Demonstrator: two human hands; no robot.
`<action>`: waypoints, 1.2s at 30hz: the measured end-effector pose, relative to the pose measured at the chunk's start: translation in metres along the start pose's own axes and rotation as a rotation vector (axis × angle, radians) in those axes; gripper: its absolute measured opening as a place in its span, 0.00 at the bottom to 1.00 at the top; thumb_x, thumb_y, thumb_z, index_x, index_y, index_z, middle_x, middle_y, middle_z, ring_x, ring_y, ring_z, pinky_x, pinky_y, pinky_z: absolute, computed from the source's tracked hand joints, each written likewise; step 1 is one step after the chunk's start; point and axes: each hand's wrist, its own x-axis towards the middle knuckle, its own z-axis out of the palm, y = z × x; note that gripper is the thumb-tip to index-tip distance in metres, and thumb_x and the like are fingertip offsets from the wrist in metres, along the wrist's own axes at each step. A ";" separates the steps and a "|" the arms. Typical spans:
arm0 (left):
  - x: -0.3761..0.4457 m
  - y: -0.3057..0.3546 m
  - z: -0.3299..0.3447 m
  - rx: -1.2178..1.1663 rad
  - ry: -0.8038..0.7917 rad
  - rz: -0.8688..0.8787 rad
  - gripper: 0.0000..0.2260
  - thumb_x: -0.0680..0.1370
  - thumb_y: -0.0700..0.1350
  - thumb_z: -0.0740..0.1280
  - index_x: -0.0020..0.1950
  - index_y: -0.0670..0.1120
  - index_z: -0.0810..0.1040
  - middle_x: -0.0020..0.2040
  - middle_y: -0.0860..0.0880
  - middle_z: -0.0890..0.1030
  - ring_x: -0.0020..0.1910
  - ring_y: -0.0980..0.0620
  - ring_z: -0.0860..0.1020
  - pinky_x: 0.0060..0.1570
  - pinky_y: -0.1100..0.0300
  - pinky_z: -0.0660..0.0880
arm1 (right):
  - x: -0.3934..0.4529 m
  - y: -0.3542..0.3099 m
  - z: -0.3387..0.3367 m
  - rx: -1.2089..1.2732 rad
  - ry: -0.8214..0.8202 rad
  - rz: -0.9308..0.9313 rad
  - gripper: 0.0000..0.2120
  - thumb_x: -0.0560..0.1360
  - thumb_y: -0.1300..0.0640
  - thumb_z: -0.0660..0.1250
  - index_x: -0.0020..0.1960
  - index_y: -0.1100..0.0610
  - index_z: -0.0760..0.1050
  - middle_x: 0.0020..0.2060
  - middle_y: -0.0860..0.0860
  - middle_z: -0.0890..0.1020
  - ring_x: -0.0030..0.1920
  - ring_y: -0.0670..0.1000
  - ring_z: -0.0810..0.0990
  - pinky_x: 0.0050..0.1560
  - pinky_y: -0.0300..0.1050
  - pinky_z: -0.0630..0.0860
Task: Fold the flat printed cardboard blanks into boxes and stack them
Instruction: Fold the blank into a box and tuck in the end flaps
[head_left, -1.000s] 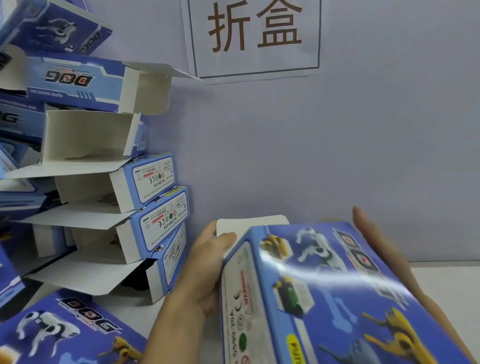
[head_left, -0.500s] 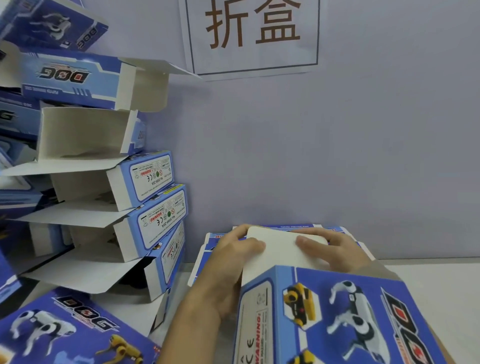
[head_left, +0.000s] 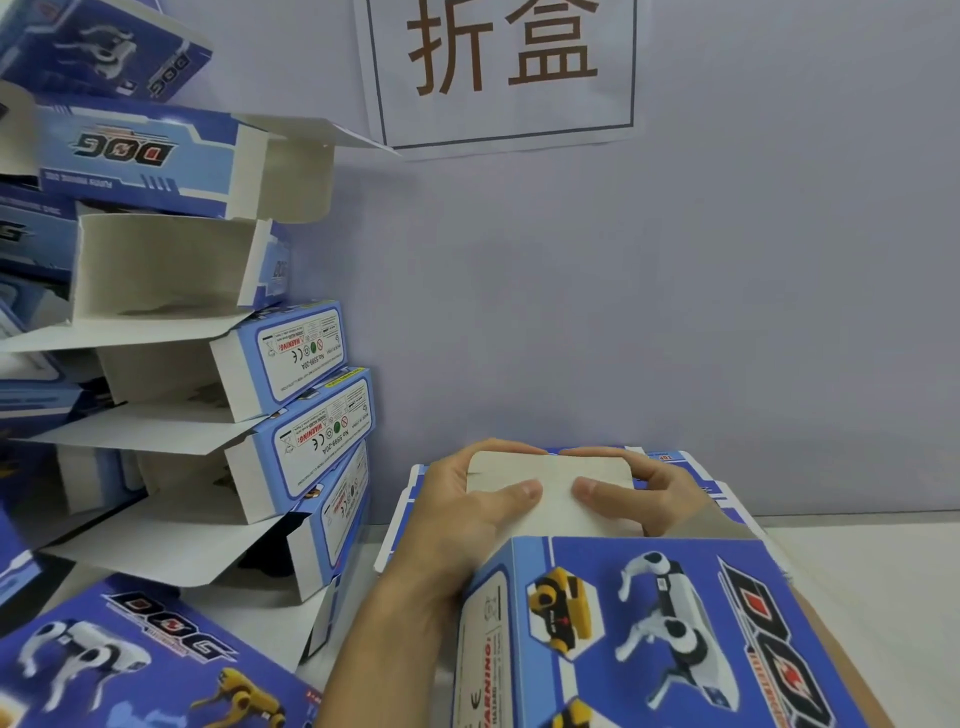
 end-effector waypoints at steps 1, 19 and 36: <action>0.000 0.001 0.000 0.003 -0.001 0.009 0.09 0.76 0.34 0.70 0.43 0.47 0.84 0.41 0.41 0.84 0.38 0.43 0.81 0.39 0.53 0.79 | -0.001 -0.002 0.001 0.010 -0.002 -0.006 0.14 0.63 0.55 0.74 0.49 0.50 0.84 0.38 0.51 0.87 0.36 0.52 0.86 0.29 0.41 0.79; 0.006 0.002 -0.026 -0.021 0.387 0.015 0.08 0.76 0.40 0.73 0.52 0.51 0.79 0.48 0.43 0.85 0.41 0.43 0.85 0.36 0.52 0.81 | -0.033 -0.042 0.000 0.044 -0.251 0.324 0.22 0.75 0.40 0.67 0.56 0.56 0.85 0.53 0.60 0.85 0.48 0.60 0.86 0.38 0.41 0.82; -0.006 0.025 0.005 0.149 -0.062 0.345 0.24 0.71 0.67 0.65 0.65 0.64 0.73 0.52 0.61 0.84 0.51 0.65 0.81 0.42 0.74 0.76 | -0.038 -0.040 -0.003 -0.029 0.071 -0.224 0.24 0.68 0.40 0.77 0.61 0.34 0.73 0.52 0.52 0.86 0.47 0.58 0.87 0.38 0.51 0.84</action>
